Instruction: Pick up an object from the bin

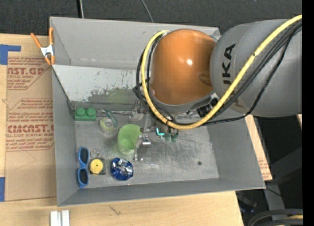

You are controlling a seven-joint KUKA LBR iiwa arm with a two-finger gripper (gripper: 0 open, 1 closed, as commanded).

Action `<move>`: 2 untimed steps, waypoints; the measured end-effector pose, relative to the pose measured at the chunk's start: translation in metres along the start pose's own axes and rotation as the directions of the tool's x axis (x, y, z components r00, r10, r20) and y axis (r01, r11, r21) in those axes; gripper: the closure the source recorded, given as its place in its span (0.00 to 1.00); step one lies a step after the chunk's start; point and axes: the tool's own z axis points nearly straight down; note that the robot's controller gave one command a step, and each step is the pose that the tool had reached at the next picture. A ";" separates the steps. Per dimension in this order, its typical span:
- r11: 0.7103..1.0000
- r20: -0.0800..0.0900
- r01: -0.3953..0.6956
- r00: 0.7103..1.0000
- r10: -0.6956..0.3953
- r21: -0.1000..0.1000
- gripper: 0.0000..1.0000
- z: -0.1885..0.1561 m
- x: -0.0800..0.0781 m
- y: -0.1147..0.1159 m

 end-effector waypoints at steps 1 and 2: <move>0.999 0.018 0.054 0.998 -0.054 -0.002 0.00 0.170 -0.078 -0.046; 0.965 0.007 -0.261 0.965 0.261 -0.003 0.00 0.143 -0.080 -0.024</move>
Offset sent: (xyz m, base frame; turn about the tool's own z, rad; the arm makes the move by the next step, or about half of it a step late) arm 0.0727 -0.0459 -0.1738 -0.0561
